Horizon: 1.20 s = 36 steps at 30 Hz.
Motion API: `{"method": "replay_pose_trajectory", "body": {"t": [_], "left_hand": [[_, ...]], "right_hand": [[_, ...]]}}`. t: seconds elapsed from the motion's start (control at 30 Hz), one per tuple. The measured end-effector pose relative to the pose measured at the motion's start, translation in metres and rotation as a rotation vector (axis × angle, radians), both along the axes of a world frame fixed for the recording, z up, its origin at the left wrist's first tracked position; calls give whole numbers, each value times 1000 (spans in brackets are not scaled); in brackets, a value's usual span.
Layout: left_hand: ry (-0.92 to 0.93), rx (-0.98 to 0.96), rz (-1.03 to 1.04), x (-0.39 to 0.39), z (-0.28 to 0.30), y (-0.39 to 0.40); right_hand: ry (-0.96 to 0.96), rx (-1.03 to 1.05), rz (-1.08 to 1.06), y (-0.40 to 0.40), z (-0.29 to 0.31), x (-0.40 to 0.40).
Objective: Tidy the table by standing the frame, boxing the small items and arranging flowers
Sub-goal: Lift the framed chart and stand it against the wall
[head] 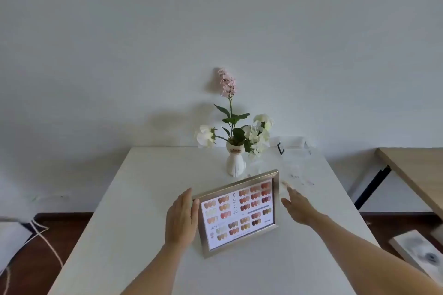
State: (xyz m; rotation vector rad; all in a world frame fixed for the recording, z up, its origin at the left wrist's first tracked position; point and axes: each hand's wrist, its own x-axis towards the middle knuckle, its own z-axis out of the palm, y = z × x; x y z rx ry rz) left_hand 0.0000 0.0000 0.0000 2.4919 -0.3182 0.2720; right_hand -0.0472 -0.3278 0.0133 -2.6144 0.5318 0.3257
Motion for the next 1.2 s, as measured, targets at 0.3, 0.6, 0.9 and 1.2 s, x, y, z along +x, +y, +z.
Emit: {"method": "replay_pose_trajectory", "body": {"t": [0.3,0.6,0.9,1.2], "left_hand": [[235,-173,63,-34,-64,-22],[209,-190,237,-24,-71,-29],[120,-212,374,8,-46,30],[54,-211,424,74,-32,134]], "right_hand": [[-106,298,-198,6,-38,15],[-247,309,-141,3,-53,31],[-277,327,-5,60,-38,81],[-251,417,118,155,-36,148]]}}
